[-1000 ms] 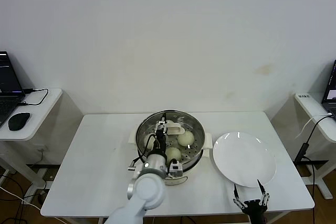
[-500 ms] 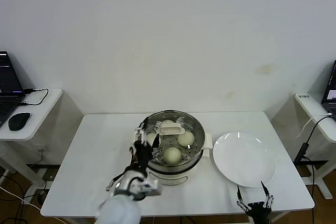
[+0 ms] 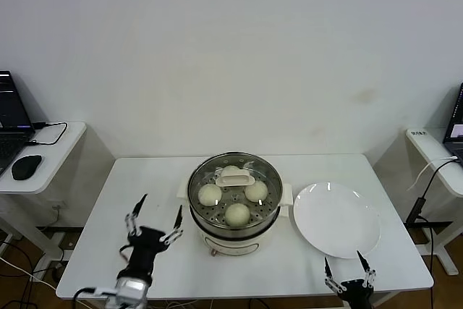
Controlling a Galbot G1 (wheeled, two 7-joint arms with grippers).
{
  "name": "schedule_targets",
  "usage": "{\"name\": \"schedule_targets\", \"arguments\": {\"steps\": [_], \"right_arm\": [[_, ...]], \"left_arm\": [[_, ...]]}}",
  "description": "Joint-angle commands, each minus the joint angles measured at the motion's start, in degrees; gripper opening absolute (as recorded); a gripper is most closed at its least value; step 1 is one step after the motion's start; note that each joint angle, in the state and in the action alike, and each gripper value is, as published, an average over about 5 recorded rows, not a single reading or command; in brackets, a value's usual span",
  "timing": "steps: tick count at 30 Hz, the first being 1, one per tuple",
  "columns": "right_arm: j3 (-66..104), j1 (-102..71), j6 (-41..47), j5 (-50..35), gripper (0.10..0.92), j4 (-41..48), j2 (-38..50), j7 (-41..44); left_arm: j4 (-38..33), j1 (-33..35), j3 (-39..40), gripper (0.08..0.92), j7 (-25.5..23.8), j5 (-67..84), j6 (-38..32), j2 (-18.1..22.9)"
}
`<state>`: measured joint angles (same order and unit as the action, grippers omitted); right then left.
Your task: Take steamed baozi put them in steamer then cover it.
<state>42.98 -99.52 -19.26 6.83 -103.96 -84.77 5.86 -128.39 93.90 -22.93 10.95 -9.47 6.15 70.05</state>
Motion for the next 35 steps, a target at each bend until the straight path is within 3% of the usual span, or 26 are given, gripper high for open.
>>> {"name": "schedule_targets", "arguments": {"steps": [1, 15, 25, 35], "right_arm": [[-1.30, -5.45, 9.76, -14.38, 0.823, -8.31, 6.45, 5.15], [-2.05, -7.75, 13.10, -13.76, 0.823, -11.56, 6.67, 5.72], [-3.08, -8.29, 20.28, -13.98, 0.823, -16.76, 6.60, 3.47], [-4.40, -8.21, 21.23, -13.44, 0.823, -18.15, 6.22, 2.62]], "left_arm": [[5.75, 14.12, -7.66, 0.823, 5.21, 24.94, -13.85, 1.01], [10.27, 14.14, -4.88, 0.823, 1.19, 26.15, -18.86, 4.99], [11.18, 13.49, -4.66, 0.823, 1.34, 23.80, -19.33, 6.76], [11.03, 13.48, -3.90, 0.823, 1.41, 22.54, -19.29, 7.68]]}}
